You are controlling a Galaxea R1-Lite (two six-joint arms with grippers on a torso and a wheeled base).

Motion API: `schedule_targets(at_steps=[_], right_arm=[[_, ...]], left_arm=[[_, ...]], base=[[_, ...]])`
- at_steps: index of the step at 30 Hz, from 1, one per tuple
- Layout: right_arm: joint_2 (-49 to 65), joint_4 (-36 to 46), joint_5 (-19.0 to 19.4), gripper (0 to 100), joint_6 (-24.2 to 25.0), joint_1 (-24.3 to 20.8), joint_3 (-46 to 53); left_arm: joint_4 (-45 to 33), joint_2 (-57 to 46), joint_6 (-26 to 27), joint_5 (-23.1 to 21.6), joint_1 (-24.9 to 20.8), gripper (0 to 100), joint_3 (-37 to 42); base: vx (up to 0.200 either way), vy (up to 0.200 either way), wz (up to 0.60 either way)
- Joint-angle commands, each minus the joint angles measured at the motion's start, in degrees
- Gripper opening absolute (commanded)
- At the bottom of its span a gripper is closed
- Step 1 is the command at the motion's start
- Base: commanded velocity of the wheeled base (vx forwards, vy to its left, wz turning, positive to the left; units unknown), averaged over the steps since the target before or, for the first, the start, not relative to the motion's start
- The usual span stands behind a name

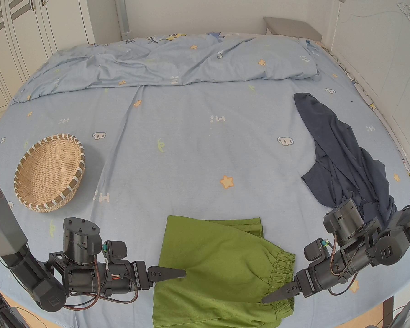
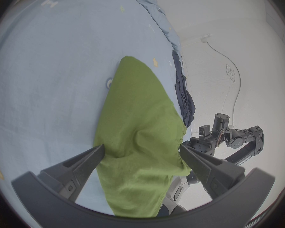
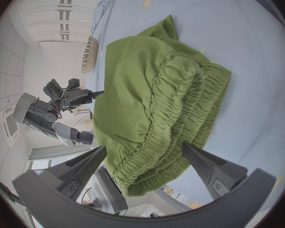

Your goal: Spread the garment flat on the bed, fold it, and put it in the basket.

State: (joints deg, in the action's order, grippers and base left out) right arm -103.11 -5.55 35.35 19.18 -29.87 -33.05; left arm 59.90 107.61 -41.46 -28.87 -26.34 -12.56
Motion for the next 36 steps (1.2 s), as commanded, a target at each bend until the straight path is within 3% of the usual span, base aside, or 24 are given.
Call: schedule_targets(at_steps=[1, 13, 16, 19, 26, 36], right_arm=[[1.33, -0.08, 0.24, 100, -0.63, 0.86, 0.18], [13.72, 1.06, 0.59, 100, -0.19, 2.88, 0.09], [15.57, 0.98, 0.59, 100, -0.10, 3.59, 0.00], [17.50, 1.06, 0.59, 100, -0.10, 4.03, -0.17], [24.01, 2.38, 0.51, 100, 0.07, 6.84, -2.90], [29.10, 9.33, 0.59, 100, 0.07, 12.82, -15.82]], left_arm=[[3.90, 3.05, -0.11, -0.40, 1.21, 100, 1.92], [5.31, 1.38, -0.02, -1.19, 5.16, 100, 2.71], [8.12, 1.82, 0.06, -7.08, 9.64, 100, 4.03], [10.58, 3.05, 1.21, -11.83, 11.05, 100, 5.70], [16.03, 11.66, 6.83, -12.35, 7.97, 100, 7.81], [19.37, 13.77, 6.66, -11.39, 6.66, 100, 8.95]], base=[[0.000, 0.000, 0.00], [0.000, 0.000, 0.00], [0.000, 0.000, 0.00], [0.000, 0.000, 0.00], [0.000, 0.000, 0.00], [0.000, 0.000, 0.00]])
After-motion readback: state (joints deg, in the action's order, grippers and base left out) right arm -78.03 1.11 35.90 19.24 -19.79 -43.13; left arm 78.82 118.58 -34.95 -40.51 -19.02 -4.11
